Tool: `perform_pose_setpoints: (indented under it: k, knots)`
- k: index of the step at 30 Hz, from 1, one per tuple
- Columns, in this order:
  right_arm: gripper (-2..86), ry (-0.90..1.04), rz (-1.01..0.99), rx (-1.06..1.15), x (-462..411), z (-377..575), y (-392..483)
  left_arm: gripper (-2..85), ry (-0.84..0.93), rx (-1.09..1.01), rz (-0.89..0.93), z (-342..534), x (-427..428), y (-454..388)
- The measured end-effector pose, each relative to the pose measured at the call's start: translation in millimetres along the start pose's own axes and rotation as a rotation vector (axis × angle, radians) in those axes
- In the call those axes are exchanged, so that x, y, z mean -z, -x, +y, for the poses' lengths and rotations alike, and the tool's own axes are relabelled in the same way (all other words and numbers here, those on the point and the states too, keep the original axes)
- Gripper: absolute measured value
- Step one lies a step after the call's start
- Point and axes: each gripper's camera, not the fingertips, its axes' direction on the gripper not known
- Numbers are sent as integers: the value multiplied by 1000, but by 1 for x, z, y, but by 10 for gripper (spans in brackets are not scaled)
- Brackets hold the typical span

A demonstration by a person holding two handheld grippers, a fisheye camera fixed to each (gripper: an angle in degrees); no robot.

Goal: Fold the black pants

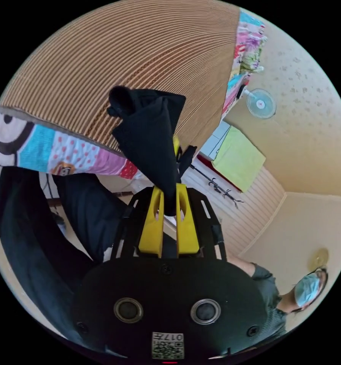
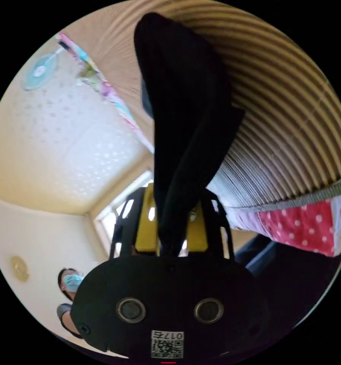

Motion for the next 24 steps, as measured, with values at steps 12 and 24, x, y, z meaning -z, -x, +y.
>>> perform_pose_setpoints:
  k: [12, 24]
  knots:
    - [57, 611, -15, 460, -343, -2, 115, 52, -527, -294, 3, 170, 290, -78]
    - [126, 771, 396, 462, -666, 17, 184, 86, -957, -170, 41, 210, 608, -66]
